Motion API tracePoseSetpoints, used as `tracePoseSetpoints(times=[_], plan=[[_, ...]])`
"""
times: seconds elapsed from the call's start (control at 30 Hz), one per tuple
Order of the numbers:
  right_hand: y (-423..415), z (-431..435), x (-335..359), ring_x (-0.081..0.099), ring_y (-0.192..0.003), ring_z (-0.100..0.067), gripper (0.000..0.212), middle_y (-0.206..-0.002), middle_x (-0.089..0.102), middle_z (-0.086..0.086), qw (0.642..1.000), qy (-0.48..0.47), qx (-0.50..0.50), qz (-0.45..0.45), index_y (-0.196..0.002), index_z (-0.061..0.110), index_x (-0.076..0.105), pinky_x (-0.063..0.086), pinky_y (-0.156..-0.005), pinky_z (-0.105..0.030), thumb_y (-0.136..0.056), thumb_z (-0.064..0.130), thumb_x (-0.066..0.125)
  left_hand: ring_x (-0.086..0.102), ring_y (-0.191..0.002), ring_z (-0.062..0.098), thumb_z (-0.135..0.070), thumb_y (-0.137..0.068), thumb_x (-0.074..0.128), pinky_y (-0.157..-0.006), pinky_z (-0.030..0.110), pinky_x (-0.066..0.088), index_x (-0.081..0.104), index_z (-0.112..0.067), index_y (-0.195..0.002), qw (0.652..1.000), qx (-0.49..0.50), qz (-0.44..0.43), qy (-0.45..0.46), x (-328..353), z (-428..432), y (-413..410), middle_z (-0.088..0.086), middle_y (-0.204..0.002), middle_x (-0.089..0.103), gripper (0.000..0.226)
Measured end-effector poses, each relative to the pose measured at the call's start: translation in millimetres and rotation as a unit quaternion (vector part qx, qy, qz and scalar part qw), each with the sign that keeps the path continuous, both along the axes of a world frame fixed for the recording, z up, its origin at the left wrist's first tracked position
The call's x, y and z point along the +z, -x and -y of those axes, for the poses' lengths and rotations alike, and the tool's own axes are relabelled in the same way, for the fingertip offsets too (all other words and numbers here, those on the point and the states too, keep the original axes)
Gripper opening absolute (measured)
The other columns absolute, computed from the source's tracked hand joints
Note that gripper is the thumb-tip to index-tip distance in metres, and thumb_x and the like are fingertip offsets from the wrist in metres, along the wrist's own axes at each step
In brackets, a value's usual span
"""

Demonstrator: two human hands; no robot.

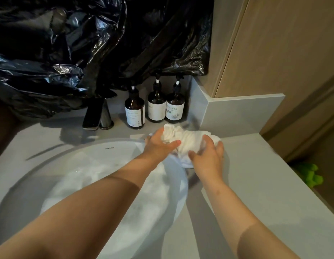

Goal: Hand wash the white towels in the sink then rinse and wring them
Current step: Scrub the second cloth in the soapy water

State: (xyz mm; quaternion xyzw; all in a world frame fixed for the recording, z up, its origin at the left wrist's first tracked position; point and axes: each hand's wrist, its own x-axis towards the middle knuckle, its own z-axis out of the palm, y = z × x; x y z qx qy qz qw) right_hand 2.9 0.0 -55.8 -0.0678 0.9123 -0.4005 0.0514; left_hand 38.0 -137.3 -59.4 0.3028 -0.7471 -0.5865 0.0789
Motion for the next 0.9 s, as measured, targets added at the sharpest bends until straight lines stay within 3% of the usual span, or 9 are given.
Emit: tracePoseSetpoints(times=[0.1, 0.2, 0.27, 0.37, 0.4, 0.5, 0.73, 0.8, 0.9], plan=[[-12, 5, 2, 0.007, -0.144, -0.03, 0.066, -0.16, 0.002, -0.001, 0.987, -0.136, 0.033, -0.078, -0.145, 0.027, 0.029, 0.012, -0.114, -0.041, -0.088, 0.033, 0.06, 0.044, -0.124, 0.02, -0.032, -0.083, 0.071, -0.096, 0.02, 0.033, 0.034, -0.028, -0.145, 0.997, -0.016, 0.01, 0.076, 4, 5, -8, 0.006, -0.143, 0.028, 0.072], [-21, 11, 1, 0.0, -0.145, -0.027, 0.06, -0.16, 0.009, 0.002, 0.972, -0.167, 0.103, -0.13, -0.145, 0.027, 0.032, 0.003, -0.111, -0.038, -0.09, 0.037, 0.055, 0.045, -0.124, 0.023, -0.032, -0.086, 0.066, -0.102, 0.028, 0.039, 0.033, -0.029, -0.144, 0.983, -0.04, 0.026, 0.176, 6, 13, -24, 0.006, -0.141, 0.031, 0.067], [-31, 21, 1, 0.005, -0.145, -0.029, 0.056, -0.157, 0.02, -0.001, 0.964, -0.167, 0.15, -0.14, -0.143, 0.026, 0.039, 0.005, -0.108, -0.037, -0.09, 0.036, 0.055, 0.045, -0.124, 0.022, -0.028, -0.088, 0.064, -0.102, 0.032, 0.04, 0.033, -0.028, -0.144, 0.97, -0.055, 0.036, 0.235, 3, 22, -41, 0.004, -0.143, 0.033, 0.064], [-47, 40, -2, 0.04, -0.133, -0.038, 0.044, -0.137, 0.053, -0.008, 0.945, -0.159, 0.184, -0.219, -0.123, 0.02, 0.063, 0.031, -0.104, -0.05, -0.082, 0.034, 0.057, 0.042, -0.129, 0.021, -0.03, -0.09, 0.06, -0.106, 0.031, 0.035, 0.032, -0.026, -0.146, 0.937, -0.082, 0.071, 0.333, -6, 42, -74, 0.001, -0.146, 0.036, 0.063], [-52, 47, -5, 0.039, -0.134, -0.037, 0.043, -0.138, 0.053, -0.007, 0.938, -0.169, 0.202, -0.225, -0.124, 0.021, 0.062, 0.032, -0.106, -0.048, -0.084, 0.035, 0.053, 0.038, -0.132, 0.021, -0.033, -0.091, 0.056, -0.108, 0.031, 0.033, 0.03, -0.025, -0.147, 0.923, -0.09, 0.095, 0.362, -12, 49, -86, 0.0, -0.147, 0.036, 0.062], [-67, 68, -20, 0.007, -0.147, -0.02, 0.045, -0.154, 0.03, 0.001, 0.926, -0.18, 0.308, -0.119, -0.139, 0.026, 0.045, 0.006, -0.114, -0.027, -0.095, 0.032, 0.046, 0.033, -0.136, 0.018, -0.037, -0.095, 0.048, -0.111, 0.029, 0.029, 0.027, -0.026, -0.147, 0.886, -0.099, 0.172, 0.418, -27, 64, -123, -0.004, -0.15, 0.034, 0.058], [-100, 112, -59, 0.022, -0.143, -0.018, 0.05, -0.155, 0.027, -0.003, 0.861, -0.227, 0.454, 0.017, -0.143, 0.027, 0.039, 0.021, -0.113, -0.025, -0.094, 0.032, 0.05, 0.036, -0.133, 0.02, -0.035, -0.093, 0.051, -0.104, 0.033, 0.036, 0.036, -0.026, -0.142, 0.857, -0.103, 0.277, 0.423, -67, 100, -184, -0.001, -0.145, 0.04, 0.052], [-102, 120, -78, 0.022, -0.143, -0.02, 0.057, -0.155, 0.025, -0.006, 0.835, -0.265, 0.48, 0.032, -0.147, 0.024, 0.031, 0.024, -0.111, -0.027, -0.094, 0.032, 0.05, 0.027, -0.138, 0.022, -0.039, -0.092, 0.051, -0.107, 0.035, 0.032, 0.03, -0.028, -0.144, 0.853, -0.116, 0.305, 0.408, -80, 107, -191, 0.0, -0.15, 0.028, 0.057], [-102, 136, -98, 0.012, -0.147, -0.021, 0.068, -0.16, 0.009, -0.003, 0.826, -0.286, 0.48, 0.066, -0.152, 0.028, 0.014, 0.018, -0.115, -0.03, -0.094, 0.031, 0.051, 0.021, -0.14, 0.026, -0.048, -0.087, 0.056, -0.108, 0.036, 0.031, 0.023, -0.031, -0.146, 0.854, -0.137, 0.321, 0.385, -96, 116, -194, 0.002, -0.154, 0.015, 0.07]])
